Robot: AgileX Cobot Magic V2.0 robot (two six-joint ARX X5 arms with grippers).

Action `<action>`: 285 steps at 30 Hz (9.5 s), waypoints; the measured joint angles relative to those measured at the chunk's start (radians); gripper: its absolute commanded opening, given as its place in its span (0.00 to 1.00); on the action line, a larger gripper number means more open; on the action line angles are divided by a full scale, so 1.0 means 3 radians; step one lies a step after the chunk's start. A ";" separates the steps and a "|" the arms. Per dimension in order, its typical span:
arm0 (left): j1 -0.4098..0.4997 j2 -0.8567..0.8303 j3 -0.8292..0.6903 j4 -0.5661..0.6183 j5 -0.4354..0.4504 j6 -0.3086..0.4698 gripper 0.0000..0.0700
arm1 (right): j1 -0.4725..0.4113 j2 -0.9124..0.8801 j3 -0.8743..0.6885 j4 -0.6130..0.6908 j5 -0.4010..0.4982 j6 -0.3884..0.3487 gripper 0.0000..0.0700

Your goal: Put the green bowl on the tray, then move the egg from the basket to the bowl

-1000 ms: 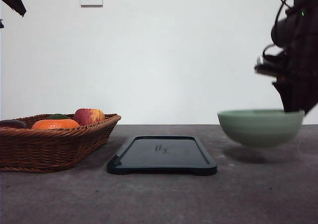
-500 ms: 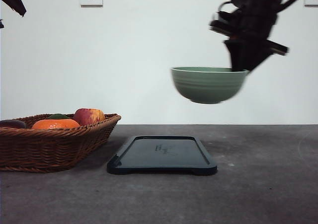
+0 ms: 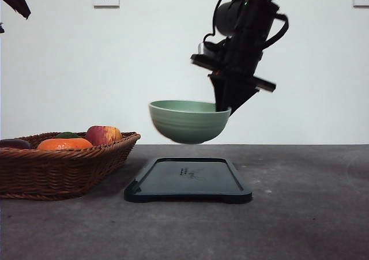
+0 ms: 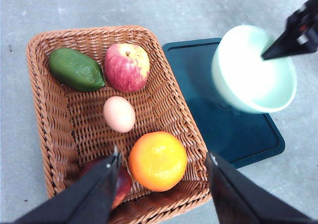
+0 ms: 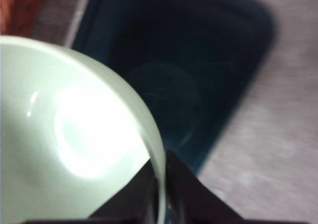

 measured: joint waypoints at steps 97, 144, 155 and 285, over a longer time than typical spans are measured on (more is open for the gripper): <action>-0.0382 0.2278 0.1447 -0.0497 -0.0643 -0.0454 0.57 | 0.0112 -0.4146 -0.4186 0.2326 0.0357 -0.0110 0.38; -0.0502 0.3245 0.1455 -0.0089 -0.1048 -0.0537 0.32 | 0.0111 -0.4146 -0.4186 0.2331 0.0359 -0.0110 0.38; -0.0515 0.3245 0.1460 -0.0133 -0.1048 -0.0538 0.32 | 0.0111 -0.4146 -0.4186 0.2331 0.0359 -0.0110 0.38; -0.1731 0.3389 0.1767 0.0840 -0.1048 -0.0568 0.57 | 0.0113 -0.4146 -0.4186 0.2132 0.0358 -0.0110 0.38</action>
